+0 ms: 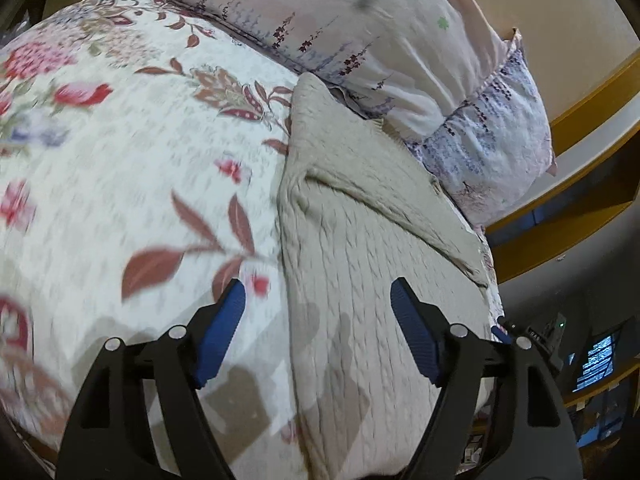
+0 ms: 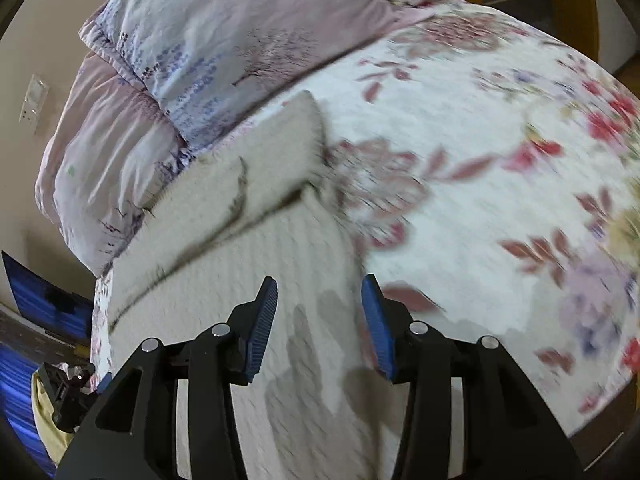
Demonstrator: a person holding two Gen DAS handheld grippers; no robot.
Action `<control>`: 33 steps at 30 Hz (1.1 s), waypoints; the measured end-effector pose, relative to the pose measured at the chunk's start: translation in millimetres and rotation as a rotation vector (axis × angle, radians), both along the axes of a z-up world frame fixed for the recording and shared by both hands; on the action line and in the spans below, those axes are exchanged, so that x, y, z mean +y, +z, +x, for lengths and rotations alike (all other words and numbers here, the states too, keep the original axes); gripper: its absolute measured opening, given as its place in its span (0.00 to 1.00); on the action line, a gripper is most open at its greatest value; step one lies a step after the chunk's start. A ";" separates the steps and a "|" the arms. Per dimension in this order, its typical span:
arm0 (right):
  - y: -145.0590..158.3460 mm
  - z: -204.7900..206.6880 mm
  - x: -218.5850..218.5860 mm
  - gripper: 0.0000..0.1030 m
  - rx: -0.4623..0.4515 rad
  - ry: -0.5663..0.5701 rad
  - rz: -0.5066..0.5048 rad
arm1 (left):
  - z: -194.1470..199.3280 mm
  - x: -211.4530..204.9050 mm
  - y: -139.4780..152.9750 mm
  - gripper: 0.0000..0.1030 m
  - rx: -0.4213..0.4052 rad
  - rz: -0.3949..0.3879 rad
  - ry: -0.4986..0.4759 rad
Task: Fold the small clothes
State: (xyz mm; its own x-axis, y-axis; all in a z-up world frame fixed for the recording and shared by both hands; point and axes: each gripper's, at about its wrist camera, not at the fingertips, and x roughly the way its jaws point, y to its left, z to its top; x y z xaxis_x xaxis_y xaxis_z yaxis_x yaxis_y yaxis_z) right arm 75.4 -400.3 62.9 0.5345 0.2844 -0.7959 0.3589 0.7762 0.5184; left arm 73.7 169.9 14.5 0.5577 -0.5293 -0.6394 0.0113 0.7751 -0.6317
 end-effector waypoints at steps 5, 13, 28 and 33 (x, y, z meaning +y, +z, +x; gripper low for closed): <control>-8.4 -25.9 1.4 0.45 0.016 0.042 0.099 | -25.0 -9.0 -5.6 0.65 0.004 -0.061 -0.046; -14.0 -60.3 8.7 0.35 0.002 0.119 0.245 | -62.6 -27.1 -15.0 0.50 0.016 -0.149 -0.119; -11.4 -91.0 33.3 0.22 0.003 0.297 0.320 | -99.5 -48.5 -25.6 0.30 0.052 -0.187 -0.206; -2.8 -89.5 38.8 0.08 -0.031 0.312 0.268 | -98.5 -53.1 -23.3 0.11 0.044 -0.138 -0.221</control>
State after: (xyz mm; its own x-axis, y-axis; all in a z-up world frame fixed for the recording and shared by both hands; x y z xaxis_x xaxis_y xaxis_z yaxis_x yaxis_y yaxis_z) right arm -14.1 -361.5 60.1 0.4126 0.6315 -0.6565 0.1084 0.6815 0.7237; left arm -24.8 116.8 -8.8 0.3919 -0.7190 -0.5740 0.1408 0.6635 -0.7348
